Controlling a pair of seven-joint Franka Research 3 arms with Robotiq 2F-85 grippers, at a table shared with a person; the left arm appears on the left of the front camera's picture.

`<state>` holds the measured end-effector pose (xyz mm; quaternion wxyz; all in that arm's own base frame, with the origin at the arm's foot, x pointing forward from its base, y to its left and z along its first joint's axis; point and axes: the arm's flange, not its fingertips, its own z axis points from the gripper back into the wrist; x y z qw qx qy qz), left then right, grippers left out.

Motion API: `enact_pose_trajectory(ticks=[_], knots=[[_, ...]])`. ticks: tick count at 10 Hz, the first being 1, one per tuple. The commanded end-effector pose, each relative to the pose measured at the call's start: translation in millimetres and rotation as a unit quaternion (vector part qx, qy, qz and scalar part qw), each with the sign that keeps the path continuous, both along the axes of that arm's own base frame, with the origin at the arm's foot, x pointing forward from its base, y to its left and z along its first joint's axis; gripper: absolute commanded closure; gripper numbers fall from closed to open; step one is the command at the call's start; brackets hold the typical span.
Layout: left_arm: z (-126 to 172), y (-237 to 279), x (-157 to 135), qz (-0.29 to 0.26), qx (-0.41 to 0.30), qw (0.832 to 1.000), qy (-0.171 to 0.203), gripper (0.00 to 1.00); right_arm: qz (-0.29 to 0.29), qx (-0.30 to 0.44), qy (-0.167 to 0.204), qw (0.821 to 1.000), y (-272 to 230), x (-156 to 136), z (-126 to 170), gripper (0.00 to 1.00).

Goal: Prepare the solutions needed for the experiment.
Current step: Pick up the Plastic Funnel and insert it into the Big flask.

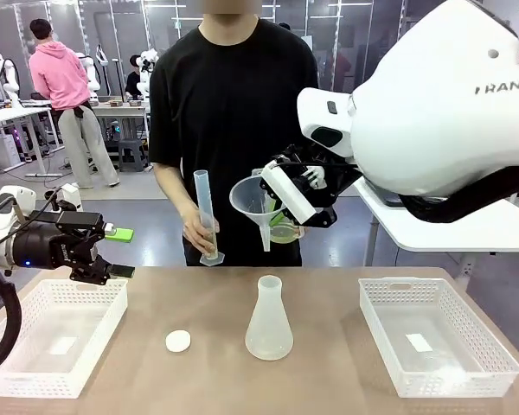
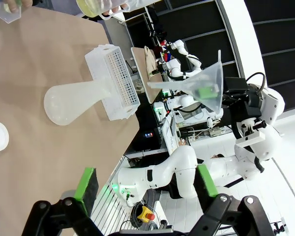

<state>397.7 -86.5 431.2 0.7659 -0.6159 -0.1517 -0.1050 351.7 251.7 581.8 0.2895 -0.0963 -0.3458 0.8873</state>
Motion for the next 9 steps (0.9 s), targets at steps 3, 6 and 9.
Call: enact_pose_trajectory(ticks=[3,6,9], knots=[[1.0,0.0,-0.6,-0.004,-0.008,1.0,0.0,0.0,0.004,0.007,0.014,1.0,-2.2,2.2,-1.5,0.94],[1.0,0.0,-0.6,-0.004,-0.008,1.0,0.0,0.0,0.004,0.007,0.014,1.0,-2.2,2.2,-1.5,0.94],[1.0,0.0,-0.6,-0.004,-0.008,1.0,0.0,0.0,-0.008,0.002,0.016,1.0,-2.2,7.6,-5.2,0.94]])
